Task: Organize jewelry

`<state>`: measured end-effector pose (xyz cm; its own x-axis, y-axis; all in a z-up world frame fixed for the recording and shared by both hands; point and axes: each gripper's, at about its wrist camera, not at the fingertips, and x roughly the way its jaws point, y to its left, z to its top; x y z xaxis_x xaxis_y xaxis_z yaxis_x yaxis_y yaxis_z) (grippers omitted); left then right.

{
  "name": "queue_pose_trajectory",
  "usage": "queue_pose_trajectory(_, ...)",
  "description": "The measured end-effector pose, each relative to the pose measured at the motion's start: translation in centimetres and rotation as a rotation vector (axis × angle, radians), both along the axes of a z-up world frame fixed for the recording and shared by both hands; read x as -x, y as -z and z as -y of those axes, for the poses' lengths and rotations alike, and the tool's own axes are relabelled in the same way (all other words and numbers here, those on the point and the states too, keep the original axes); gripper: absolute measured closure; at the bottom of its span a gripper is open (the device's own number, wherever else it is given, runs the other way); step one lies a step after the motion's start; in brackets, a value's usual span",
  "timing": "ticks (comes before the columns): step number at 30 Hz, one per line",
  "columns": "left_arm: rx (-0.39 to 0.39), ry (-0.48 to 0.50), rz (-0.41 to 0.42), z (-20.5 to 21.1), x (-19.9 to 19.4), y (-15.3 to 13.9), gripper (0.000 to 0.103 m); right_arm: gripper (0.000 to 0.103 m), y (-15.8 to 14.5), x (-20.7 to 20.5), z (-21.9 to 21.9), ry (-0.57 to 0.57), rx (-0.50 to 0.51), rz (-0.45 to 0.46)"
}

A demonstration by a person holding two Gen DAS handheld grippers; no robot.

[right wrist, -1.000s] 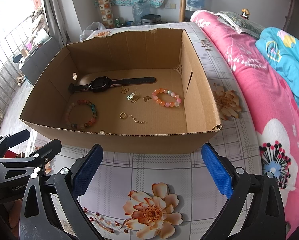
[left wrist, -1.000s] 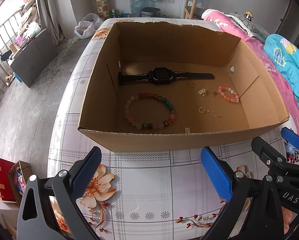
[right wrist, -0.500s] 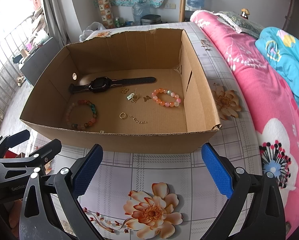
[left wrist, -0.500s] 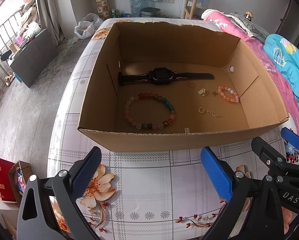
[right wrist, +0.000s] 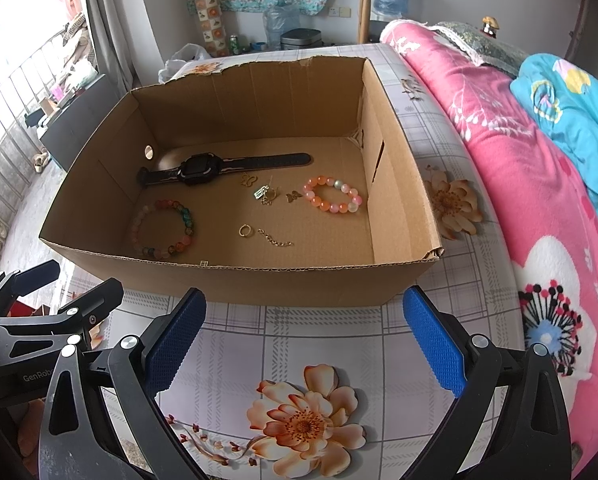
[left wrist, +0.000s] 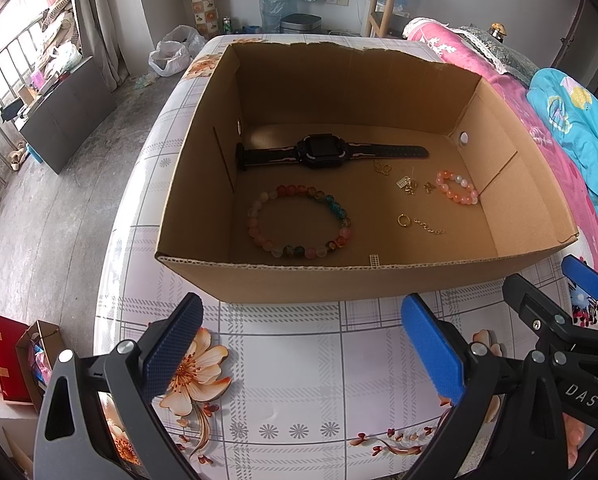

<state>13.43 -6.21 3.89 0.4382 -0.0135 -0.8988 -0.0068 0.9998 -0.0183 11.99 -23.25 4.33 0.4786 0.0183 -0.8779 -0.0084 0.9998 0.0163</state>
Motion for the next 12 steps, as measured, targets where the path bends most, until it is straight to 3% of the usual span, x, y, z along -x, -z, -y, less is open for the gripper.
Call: queue_pose_trajectory(12,0.001,-0.001,-0.004,0.01,-0.09,0.08,0.006,0.008,0.1,-0.02,0.07,0.005,-0.003,-0.002)
